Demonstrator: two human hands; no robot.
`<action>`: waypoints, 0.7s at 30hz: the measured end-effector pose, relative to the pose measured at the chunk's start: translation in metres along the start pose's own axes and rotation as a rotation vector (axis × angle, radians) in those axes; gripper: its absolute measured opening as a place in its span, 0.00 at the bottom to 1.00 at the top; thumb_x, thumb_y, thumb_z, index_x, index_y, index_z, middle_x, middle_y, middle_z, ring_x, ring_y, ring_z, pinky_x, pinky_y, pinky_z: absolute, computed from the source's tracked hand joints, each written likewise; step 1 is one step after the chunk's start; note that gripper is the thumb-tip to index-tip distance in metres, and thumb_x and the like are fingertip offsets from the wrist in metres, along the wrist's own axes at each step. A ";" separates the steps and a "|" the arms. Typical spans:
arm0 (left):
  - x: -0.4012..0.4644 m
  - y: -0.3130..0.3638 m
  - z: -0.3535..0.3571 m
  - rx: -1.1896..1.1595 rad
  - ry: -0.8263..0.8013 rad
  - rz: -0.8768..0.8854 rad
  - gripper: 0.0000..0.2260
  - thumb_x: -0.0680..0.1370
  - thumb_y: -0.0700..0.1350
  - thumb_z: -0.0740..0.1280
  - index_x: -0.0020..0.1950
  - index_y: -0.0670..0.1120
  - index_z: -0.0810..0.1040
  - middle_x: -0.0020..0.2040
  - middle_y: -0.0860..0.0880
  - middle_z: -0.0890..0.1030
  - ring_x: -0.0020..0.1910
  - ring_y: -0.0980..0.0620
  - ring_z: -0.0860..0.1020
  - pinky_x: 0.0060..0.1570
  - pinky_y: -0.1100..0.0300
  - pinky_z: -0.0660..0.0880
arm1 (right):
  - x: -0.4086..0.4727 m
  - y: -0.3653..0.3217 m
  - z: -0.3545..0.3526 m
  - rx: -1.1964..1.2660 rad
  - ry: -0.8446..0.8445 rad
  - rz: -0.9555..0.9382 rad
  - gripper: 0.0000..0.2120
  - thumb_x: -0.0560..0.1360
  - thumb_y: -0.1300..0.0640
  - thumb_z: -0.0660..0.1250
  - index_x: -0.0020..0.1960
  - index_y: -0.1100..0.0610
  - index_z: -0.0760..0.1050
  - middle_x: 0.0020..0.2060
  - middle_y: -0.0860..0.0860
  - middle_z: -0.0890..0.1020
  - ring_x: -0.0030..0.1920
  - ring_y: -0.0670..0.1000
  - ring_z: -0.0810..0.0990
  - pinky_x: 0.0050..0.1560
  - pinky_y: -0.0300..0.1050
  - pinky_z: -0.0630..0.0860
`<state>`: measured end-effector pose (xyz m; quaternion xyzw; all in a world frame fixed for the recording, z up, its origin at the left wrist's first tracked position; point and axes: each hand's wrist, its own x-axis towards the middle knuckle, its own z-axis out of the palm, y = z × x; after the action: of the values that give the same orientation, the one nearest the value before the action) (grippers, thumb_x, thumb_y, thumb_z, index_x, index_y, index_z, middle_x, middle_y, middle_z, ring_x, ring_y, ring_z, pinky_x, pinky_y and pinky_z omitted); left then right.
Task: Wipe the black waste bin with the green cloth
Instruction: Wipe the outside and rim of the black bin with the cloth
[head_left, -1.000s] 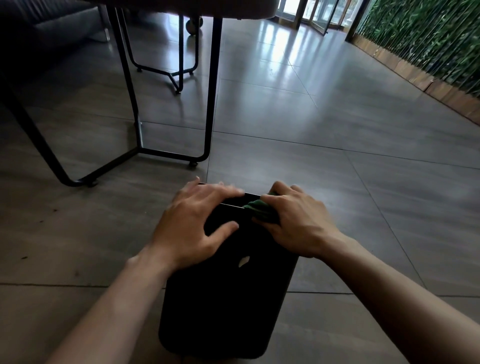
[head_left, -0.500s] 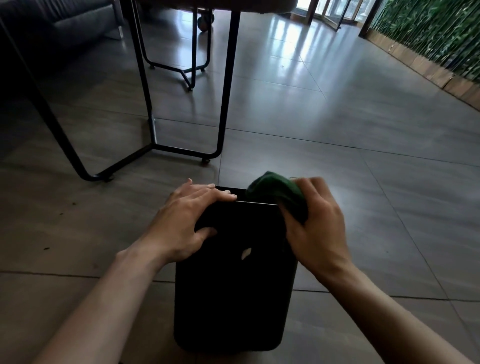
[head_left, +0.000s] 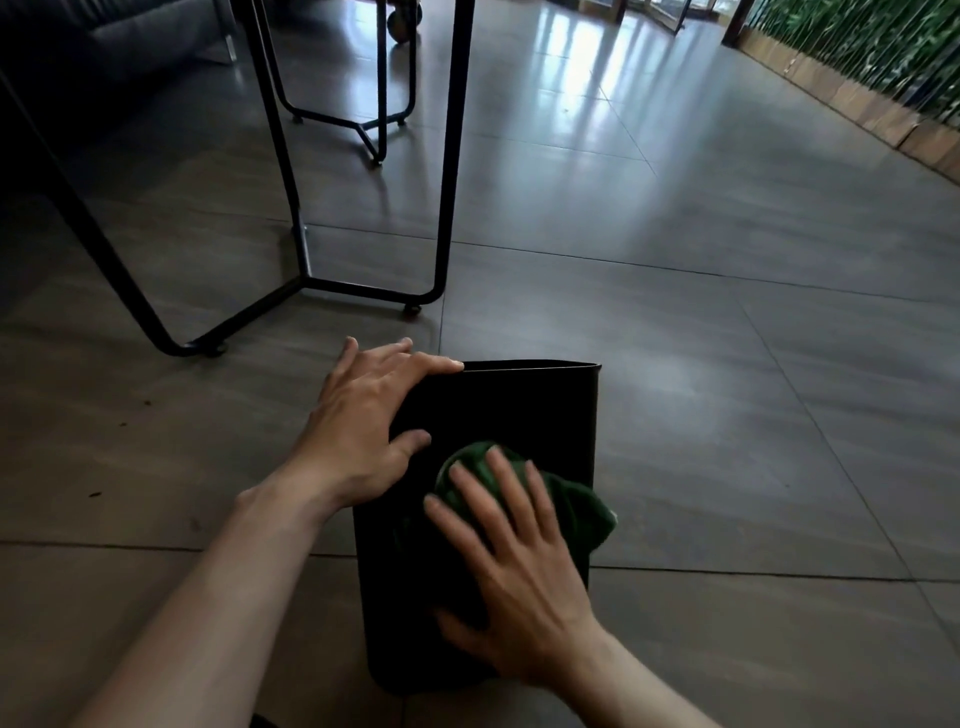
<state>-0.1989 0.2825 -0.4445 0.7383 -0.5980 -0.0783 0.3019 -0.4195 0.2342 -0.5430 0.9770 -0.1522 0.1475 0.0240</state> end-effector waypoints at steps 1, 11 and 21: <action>0.001 0.001 0.000 -0.006 -0.003 0.000 0.32 0.71 0.42 0.74 0.69 0.64 0.69 0.69 0.54 0.75 0.78 0.57 0.59 0.79 0.47 0.42 | -0.012 -0.006 0.008 -0.015 -0.023 -0.065 0.41 0.74 0.30 0.63 0.82 0.46 0.60 0.82 0.56 0.61 0.83 0.66 0.52 0.78 0.71 0.54; 0.000 0.002 0.000 -0.034 -0.012 0.007 0.32 0.70 0.40 0.74 0.68 0.64 0.69 0.70 0.54 0.74 0.78 0.59 0.57 0.79 0.46 0.40 | -0.018 0.026 0.002 -0.046 0.165 -0.316 0.08 0.85 0.58 0.63 0.57 0.50 0.80 0.72 0.58 0.77 0.79 0.65 0.65 0.72 0.65 0.70; 0.004 0.003 0.002 -0.042 -0.008 -0.007 0.32 0.70 0.40 0.75 0.68 0.63 0.70 0.70 0.52 0.74 0.78 0.59 0.56 0.79 0.46 0.38 | 0.084 0.051 -0.046 0.300 0.613 0.373 0.21 0.77 0.66 0.70 0.64 0.54 0.65 0.68 0.54 0.66 0.72 0.63 0.72 0.62 0.55 0.80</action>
<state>-0.2009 0.2782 -0.4434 0.7336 -0.5950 -0.0948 0.3144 -0.3716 0.1652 -0.4743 0.8359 -0.2897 0.4550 -0.1021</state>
